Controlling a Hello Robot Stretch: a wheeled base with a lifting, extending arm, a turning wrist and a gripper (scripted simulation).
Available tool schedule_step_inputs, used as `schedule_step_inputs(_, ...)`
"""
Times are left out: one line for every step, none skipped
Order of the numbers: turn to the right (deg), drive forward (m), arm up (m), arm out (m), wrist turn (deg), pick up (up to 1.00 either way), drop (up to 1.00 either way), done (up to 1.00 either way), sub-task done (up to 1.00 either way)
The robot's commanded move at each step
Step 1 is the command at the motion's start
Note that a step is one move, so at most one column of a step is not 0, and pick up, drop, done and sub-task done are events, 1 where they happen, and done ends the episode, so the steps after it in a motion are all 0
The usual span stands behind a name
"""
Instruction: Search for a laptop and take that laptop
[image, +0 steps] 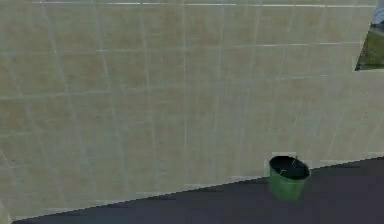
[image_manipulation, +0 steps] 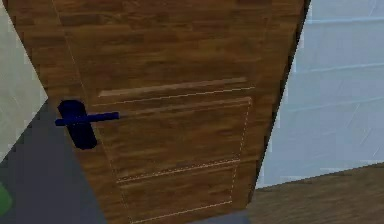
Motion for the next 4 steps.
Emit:
schedule_step_inputs(0.0, 0.55, 0.0, 0.0, 0.0, 0.0, 0.0, 0.0, 0.0)
schedule_step_inputs(21.0, 0.0, 0.0, 0.0, 0.0, 0.0, 0.0, 0.0, 0.0)
schedule_step_inputs(0.0, 0.2, 0.0, 0.0, 0.0, 0.0, 0.0, 0.0, 0.0)
schedule_step_inputs(45.0, 0.0, 0.0, 0.0, 0.0, 0.0, 0.0, 0.0, 0.0)
